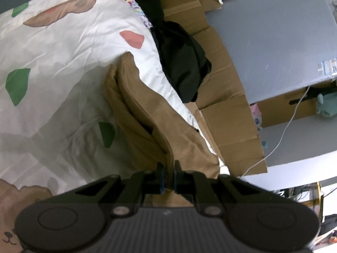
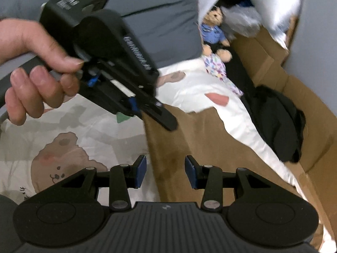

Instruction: Fold clothes

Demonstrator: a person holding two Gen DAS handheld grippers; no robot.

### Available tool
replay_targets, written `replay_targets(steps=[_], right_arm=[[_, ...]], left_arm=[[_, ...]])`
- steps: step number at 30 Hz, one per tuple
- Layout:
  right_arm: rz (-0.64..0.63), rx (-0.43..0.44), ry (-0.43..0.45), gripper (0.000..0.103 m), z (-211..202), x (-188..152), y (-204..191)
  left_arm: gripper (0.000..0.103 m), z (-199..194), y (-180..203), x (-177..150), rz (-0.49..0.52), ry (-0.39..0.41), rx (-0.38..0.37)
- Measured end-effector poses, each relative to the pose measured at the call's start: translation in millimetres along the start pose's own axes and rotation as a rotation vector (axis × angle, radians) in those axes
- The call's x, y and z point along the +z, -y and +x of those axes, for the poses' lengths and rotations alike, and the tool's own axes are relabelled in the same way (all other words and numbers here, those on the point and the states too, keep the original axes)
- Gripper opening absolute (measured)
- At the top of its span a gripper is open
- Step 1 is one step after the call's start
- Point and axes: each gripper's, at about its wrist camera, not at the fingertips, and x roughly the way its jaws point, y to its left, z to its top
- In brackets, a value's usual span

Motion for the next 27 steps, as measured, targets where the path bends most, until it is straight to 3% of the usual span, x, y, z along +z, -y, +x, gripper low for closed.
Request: replay_targets(steps=[5, 9, 16, 18, 20, 22, 27], right_arm=[[-0.058, -0.063, 0.001, 0.045, 15.3, 5.7, -17.8], [-0.123, -0.206, 0.025, 0.045, 24.0, 4.0, -30.4], [-0.132, -0.221, -0.002, 0.043, 44.8, 13.5, -30.0], [-0.154, -0.215, -0.012, 0.037, 50.0, 15.6, -31.0], [-0.178, -0.203, -0.026, 0.016, 57.1, 18.0, -29.6], [-0.167, -0.186, -0.042, 0.009, 61.3, 20.1, -26.6], [-0.125, -0.151, -0.069, 0.008, 64.8, 21.9, -22.0]], left_arm=[[0.008, -0.2, -0.6, -2.4, -0.03, 0.007, -0.02], [0.008, -3.2, -3.0, -3.8, -0.058, 0.001, -0.025], [0.008, -9.2, -5.9, -3.1, -0.082, 0.005, -0.029], [0.008, -8.5, -5.5, -4.2, -0.097, 0.004, -0.032], [0.009, -8.6, -3.3, -3.1, -0.095, 0.002, -0.018], [0.013, -10.2, -2.9, 0.5, -0.096, 0.002, -0.001], [0.027, -12.8, -11.7, 18.9, -0.101, 0.004, -0.007]])
